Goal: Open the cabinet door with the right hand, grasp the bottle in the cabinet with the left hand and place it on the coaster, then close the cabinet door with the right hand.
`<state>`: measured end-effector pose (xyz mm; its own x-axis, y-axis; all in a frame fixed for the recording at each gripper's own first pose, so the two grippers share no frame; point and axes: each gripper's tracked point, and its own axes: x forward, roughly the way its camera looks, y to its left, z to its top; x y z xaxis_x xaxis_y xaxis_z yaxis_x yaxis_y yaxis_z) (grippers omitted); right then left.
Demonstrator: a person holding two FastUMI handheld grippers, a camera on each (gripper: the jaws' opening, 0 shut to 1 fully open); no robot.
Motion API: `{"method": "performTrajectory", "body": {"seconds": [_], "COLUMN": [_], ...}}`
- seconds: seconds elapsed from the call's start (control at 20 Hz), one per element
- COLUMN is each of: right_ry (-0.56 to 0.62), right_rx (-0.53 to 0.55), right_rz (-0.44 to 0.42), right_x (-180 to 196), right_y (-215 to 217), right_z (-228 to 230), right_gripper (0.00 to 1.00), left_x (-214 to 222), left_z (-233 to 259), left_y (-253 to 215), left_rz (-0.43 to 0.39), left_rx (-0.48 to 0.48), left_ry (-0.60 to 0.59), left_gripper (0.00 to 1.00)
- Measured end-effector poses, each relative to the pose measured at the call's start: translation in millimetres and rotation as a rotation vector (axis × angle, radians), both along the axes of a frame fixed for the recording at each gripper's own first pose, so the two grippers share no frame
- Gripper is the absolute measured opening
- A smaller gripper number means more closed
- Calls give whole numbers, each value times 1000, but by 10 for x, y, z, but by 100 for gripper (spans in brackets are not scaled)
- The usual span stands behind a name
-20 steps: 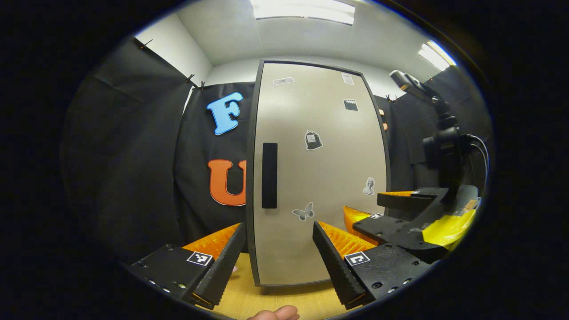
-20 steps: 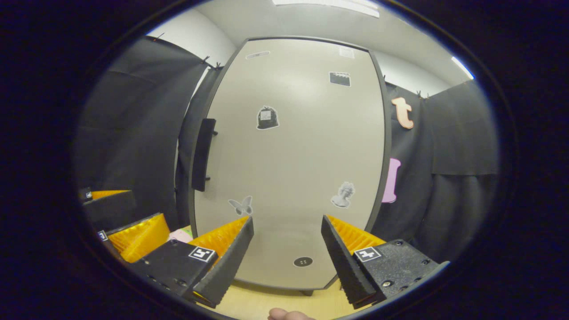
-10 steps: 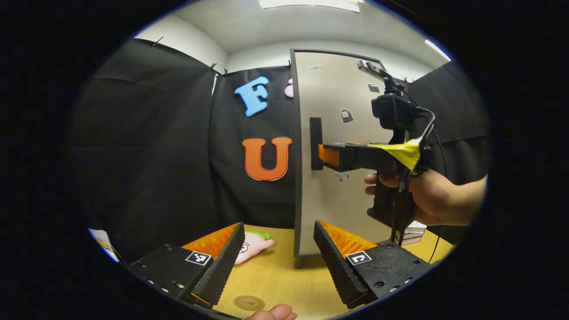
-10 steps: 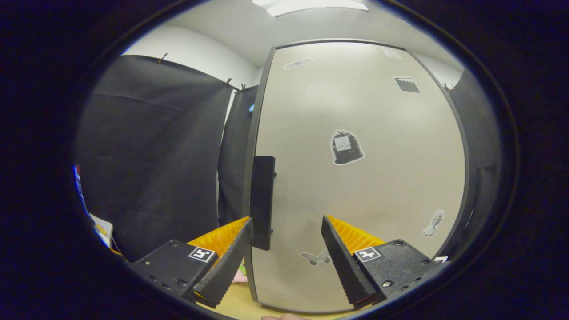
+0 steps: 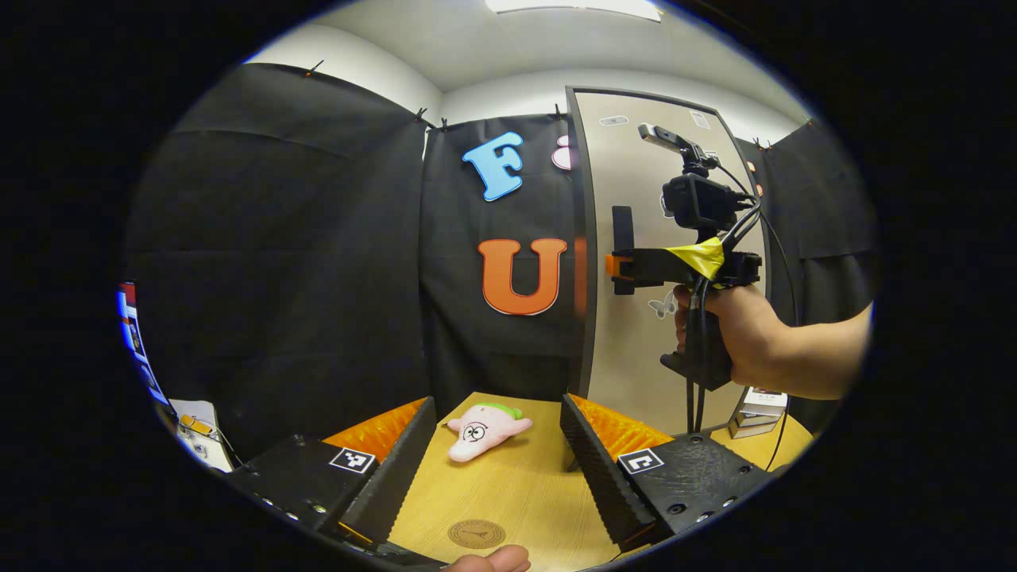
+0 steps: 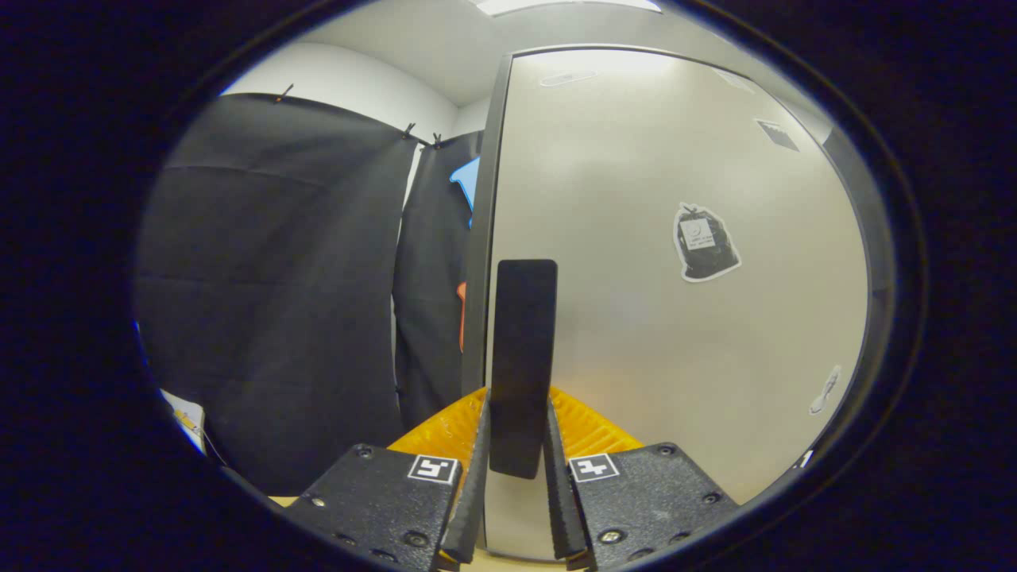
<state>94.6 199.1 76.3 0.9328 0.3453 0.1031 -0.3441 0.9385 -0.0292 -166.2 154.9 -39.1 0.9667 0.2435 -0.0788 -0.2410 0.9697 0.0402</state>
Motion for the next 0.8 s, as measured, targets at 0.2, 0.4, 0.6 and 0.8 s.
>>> {"method": "performTrajectory", "body": {"seconds": [0.2, 0.4, 0.6, 0.8], "right_ry": [51, 106, 118, 161], "right_rx": [-90, -95, -87, -55], "right_rz": [37, 113, 172, 319], "right_x": [2, -67, -225, -653], "right_y": [-14, -20, -49, -55], "right_z": [-90, -167, -166, -140], "right_gripper": [29, 24, 23, 20], "left_x": [50, 150, 89, -47], "left_z": [-57, 33, 26, -2], "left_y": [16, 19, 42, 72], "left_rz": [-1, -4, 7, 32], "left_rx": [-53, -88, -78, -74], "left_ry": [13, -17, -26, -24], "left_gripper": [95, 95, 95, 95]}}
